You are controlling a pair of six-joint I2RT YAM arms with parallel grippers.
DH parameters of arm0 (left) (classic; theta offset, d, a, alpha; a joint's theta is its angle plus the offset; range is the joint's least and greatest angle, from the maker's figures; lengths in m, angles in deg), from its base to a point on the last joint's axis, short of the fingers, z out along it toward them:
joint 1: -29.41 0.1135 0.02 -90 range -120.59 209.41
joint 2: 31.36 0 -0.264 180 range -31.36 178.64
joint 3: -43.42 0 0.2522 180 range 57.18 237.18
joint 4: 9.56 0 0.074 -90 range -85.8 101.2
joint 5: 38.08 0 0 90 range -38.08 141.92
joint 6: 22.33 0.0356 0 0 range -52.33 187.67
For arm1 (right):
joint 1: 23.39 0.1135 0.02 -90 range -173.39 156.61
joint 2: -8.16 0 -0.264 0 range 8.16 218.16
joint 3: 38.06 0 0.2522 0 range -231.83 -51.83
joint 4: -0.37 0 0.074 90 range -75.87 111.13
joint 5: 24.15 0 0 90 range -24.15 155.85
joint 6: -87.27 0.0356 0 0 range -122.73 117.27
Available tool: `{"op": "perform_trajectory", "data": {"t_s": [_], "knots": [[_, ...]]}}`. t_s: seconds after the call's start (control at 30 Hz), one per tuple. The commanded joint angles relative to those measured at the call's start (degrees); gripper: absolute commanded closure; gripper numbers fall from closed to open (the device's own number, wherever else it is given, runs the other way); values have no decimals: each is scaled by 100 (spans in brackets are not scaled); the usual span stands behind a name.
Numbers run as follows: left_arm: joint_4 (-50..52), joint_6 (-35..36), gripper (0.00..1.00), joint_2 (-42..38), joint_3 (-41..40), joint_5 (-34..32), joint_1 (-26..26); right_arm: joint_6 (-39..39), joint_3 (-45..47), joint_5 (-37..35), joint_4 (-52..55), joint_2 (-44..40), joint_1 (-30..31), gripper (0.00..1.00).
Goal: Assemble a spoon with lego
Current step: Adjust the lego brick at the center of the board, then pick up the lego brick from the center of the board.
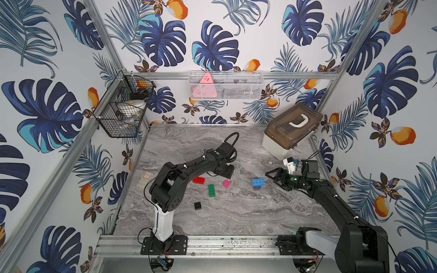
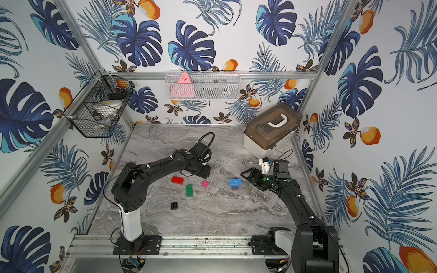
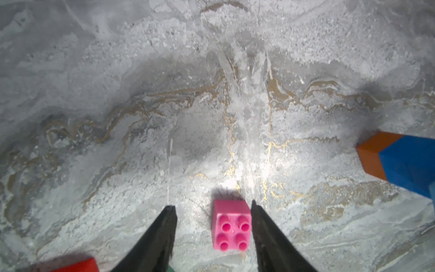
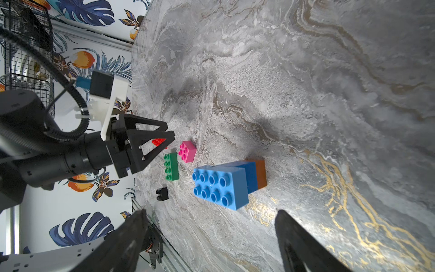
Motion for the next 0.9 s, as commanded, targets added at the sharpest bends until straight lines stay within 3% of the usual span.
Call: {"op": "perform_trajectory", "data": {"t_s": [0.0, 0.4, 0.87], "knots": [[-183, 132, 43, -210, -372, -186, -240, -59, -24, -20, 82, -26, 12, 11], [-641, 5, 45, -279, -952, -599, -485, -59, -39, -24, 110, -74, 22, 11], [-715, 32, 54, -99, -976, -485, -523, 123, 78, 164, -193, 22, 22, 11]]}}
